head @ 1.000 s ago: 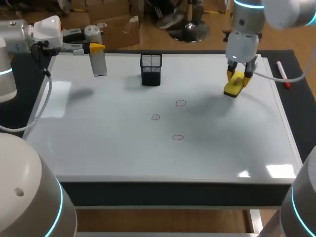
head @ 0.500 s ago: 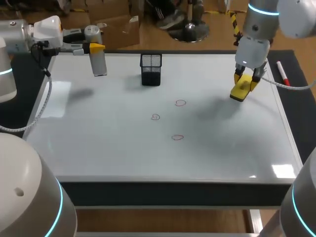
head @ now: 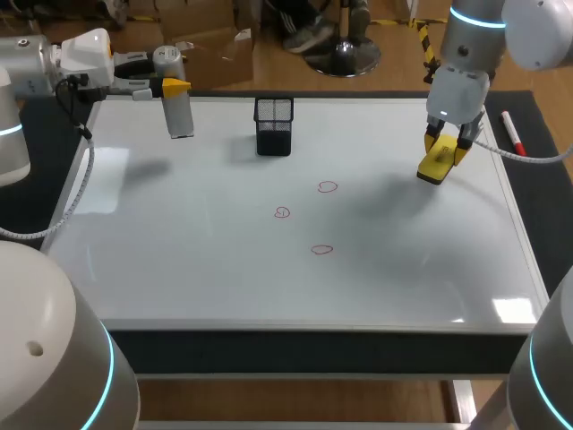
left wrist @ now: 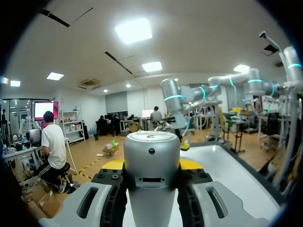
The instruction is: Pick up the inspection probe, press it on each red-marked spot on the whiteboard one by one, put down the probe, pick up the eraser, and wipe off all the red marks.
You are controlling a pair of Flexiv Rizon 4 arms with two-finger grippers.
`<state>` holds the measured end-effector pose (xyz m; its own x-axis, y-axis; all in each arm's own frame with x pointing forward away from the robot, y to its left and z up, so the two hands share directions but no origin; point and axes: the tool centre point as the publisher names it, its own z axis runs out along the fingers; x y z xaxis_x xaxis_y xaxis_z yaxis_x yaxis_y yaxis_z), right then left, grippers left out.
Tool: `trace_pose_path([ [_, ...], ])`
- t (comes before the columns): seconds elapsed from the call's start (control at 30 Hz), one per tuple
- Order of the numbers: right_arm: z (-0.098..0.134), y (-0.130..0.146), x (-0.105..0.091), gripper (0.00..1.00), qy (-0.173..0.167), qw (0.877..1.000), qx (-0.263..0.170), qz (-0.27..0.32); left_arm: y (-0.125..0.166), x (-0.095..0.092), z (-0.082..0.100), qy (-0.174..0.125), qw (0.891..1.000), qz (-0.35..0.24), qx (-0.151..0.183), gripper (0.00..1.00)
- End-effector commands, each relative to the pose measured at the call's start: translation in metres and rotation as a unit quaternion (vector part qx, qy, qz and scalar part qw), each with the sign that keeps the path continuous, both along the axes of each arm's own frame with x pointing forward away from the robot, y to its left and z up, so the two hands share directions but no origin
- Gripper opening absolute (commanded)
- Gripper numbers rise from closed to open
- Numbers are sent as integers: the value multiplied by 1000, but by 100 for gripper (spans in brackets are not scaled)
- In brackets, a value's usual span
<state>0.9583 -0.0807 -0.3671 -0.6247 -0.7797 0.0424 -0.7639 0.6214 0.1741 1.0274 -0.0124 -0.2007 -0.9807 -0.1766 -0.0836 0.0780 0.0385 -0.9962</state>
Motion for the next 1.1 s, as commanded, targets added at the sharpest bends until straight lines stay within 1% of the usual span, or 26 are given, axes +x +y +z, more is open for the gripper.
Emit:
trace_pose_path([
  [0.03, 1, -1, 0, 0, 0, 1000, -1, 1, 0, 0, 1, 0, 1000, 0, 1, 0],
  [0.6, 1, -1, 0, 0, 0, 1000, -1, 1, 0, 0, 1, 0, 1000, 0, 1, 0],
  [0.7, 1, -1, 0, 0, 0, 1000, -1, 1, -6, -10, 3, -6, 1000, -7, 2, 0],
  [0.83, 1, -1, 0, 0, 0, 1000, -1, 1, -19, -34, 10, -12, 1000, -11, 2, 0],
  [0.97, 1, -1, 0, 0, 0, 1000, -1, 1, -31, -58, 17, -20, 1000, -6, -8, 0],
  [1.03, 1, -1, 0, 0, 0, 1000, -1, 1, -39, -69, 19, -21, 1000, -6, -7, 0],
  [1.1, 1, -1, 0, 0, 0, 1000, -1, 1, -48, -85, 22, -24, 1000, -6, -6, 0],
])
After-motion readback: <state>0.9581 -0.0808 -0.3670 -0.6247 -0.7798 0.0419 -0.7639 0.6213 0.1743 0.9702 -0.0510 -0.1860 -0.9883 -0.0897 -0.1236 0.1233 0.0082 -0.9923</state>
